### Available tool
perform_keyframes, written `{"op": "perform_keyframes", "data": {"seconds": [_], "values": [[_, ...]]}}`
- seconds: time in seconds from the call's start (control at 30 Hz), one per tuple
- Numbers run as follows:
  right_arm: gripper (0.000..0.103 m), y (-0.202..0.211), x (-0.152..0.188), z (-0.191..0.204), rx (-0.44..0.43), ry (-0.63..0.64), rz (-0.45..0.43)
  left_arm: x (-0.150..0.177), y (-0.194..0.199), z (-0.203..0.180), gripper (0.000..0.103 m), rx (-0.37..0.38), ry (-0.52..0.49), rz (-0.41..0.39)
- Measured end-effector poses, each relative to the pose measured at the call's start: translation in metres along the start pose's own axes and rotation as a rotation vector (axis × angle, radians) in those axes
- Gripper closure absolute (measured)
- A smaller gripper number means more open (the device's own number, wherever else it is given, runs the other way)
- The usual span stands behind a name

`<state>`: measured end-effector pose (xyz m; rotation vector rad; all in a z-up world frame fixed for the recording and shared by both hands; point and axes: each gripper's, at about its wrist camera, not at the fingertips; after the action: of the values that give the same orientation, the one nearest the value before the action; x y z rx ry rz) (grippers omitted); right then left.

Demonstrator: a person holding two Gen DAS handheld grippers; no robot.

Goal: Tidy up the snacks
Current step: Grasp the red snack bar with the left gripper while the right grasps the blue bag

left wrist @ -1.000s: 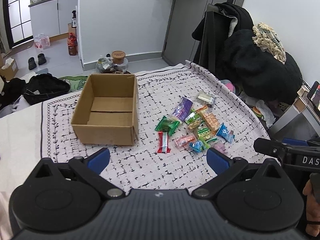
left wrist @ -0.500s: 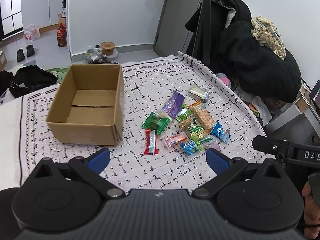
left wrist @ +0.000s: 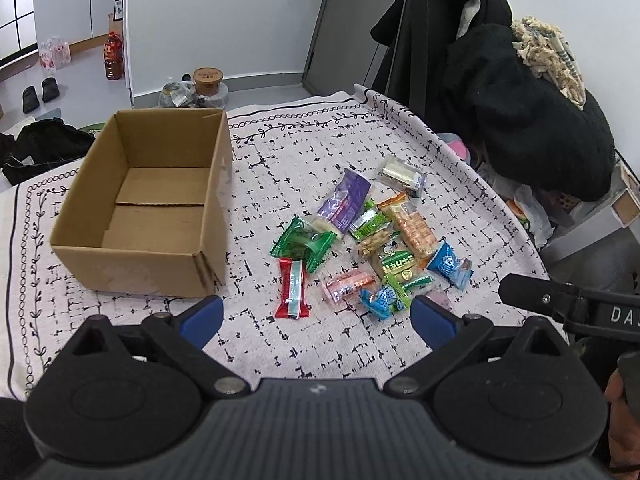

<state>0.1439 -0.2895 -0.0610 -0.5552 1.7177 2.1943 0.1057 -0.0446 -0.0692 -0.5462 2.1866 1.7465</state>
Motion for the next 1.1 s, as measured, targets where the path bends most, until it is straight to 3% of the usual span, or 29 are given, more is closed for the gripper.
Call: {"op": "perform_keyframes", "data": {"seconds": [0.27,0.6,1.1], "values": [[0.001,-0.022,-0.003,-0.003,-0.006,0.0,0.028,-0.008,-0.031,0.002,0.013,0.014,0.008,0.035],[0.026,-0.067,-0.011,0.0,-0.049,-0.024,0.149,-0.017,-0.077,0.011,0.035,0.031,0.049,0.107],[0.027,-0.123,-0.016,0.001,-0.023,-0.119,0.245,-0.027,-0.137,0.02,0.049,0.016,0.066,0.197]]}}
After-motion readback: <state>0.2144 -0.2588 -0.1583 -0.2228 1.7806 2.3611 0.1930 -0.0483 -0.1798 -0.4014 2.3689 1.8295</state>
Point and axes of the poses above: each gripper's, at about its wrist camera, not at the fingertips, and y roughly against the way its jaws point, z to its left, x to its underside, and after that the axes turned 9 degrees about z, right-handed
